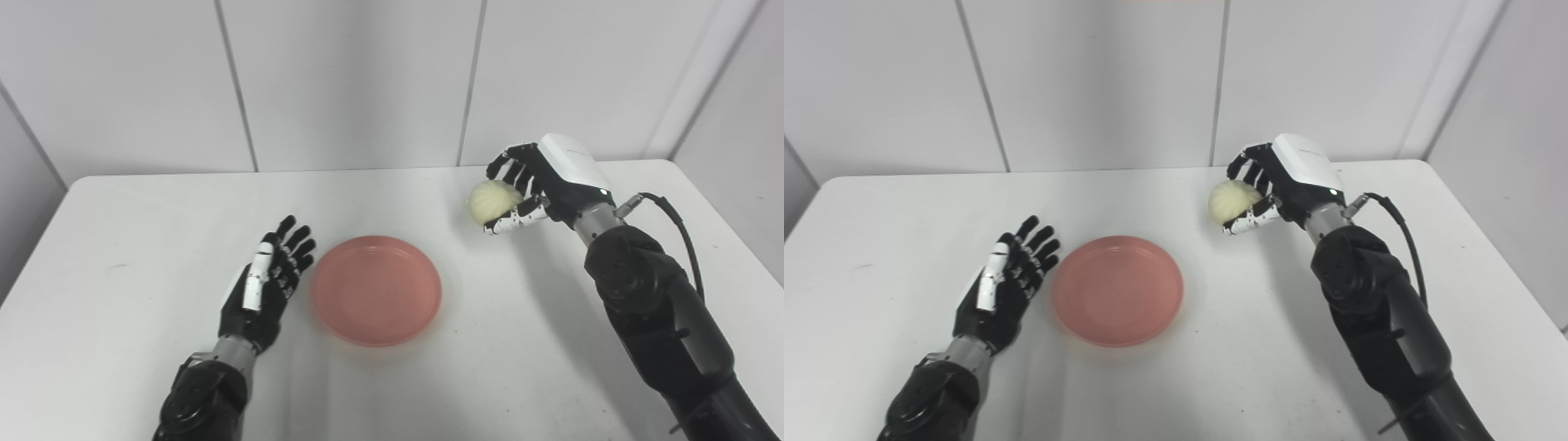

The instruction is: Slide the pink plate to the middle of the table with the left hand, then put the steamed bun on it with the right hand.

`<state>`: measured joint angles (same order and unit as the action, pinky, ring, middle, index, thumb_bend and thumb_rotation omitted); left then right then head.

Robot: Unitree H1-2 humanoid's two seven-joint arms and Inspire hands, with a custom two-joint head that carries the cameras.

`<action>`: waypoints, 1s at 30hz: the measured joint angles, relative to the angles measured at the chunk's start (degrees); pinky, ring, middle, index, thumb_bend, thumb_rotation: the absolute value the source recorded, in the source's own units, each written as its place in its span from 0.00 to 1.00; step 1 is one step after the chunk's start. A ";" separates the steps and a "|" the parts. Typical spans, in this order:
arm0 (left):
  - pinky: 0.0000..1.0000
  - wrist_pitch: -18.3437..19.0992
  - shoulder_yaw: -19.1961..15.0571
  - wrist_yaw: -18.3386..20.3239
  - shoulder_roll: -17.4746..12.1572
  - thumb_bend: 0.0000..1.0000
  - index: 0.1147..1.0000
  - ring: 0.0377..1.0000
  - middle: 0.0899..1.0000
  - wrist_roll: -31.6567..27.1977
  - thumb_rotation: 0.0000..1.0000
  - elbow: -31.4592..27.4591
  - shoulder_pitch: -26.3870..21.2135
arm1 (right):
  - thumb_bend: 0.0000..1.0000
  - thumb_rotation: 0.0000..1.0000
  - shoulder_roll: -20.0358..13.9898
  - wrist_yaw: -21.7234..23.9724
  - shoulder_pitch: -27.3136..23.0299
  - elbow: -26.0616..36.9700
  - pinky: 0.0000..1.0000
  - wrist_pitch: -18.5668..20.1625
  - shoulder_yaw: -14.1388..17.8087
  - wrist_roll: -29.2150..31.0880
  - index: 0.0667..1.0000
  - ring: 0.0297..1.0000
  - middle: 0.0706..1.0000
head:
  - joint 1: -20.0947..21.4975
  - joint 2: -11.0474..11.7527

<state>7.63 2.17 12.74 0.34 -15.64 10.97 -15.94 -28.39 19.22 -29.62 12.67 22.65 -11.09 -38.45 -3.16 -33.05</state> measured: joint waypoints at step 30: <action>0.93 0.00 0.83 -2.49 2.77 0.38 0.92 0.91 0.91 3.44 1.00 1.19 -1.45 | 0.52 0.00 13.02 6.76 -3.43 -1.54 0.35 -1.17 -9.46 -0.74 0.50 0.41 0.40 | -2.90 -2.90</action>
<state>7.63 3.00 10.25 3.10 -12.20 12.16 -17.39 -15.37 25.98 -33.04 11.13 21.48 -20.55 -39.20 -6.06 -35.94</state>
